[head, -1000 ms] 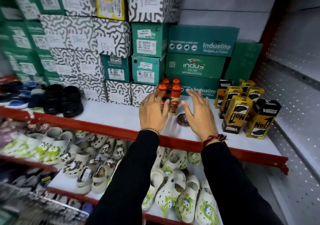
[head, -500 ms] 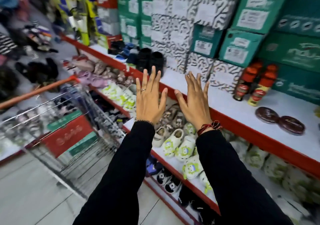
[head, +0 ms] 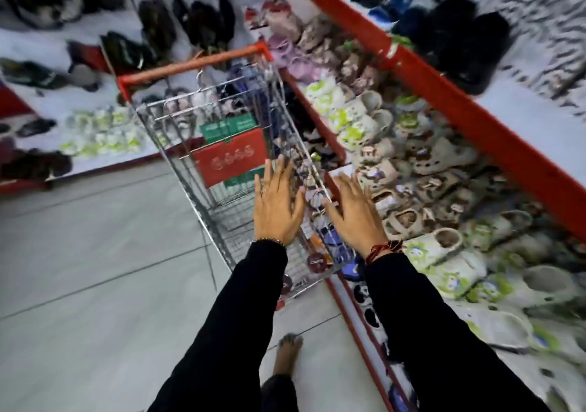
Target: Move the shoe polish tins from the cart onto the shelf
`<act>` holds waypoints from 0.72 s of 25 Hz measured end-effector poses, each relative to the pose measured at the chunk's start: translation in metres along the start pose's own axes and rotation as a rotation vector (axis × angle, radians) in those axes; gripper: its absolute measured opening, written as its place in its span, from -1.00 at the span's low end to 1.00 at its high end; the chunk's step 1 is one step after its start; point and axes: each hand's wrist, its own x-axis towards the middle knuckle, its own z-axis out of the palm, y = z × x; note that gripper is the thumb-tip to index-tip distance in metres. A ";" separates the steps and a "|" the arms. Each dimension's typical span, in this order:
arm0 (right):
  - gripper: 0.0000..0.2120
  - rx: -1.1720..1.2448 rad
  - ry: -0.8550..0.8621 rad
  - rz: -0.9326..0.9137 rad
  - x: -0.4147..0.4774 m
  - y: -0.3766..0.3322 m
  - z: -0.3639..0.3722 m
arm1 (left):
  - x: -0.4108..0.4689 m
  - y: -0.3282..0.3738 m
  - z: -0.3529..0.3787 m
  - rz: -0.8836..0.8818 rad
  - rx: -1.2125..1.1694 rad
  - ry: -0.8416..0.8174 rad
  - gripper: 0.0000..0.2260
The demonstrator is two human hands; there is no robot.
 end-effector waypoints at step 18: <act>-0.68 -0.273 -0.732 0.341 0.084 0.117 0.314 | -0.063 -0.213 0.259 -1.082 -0.091 -0.735 -0.57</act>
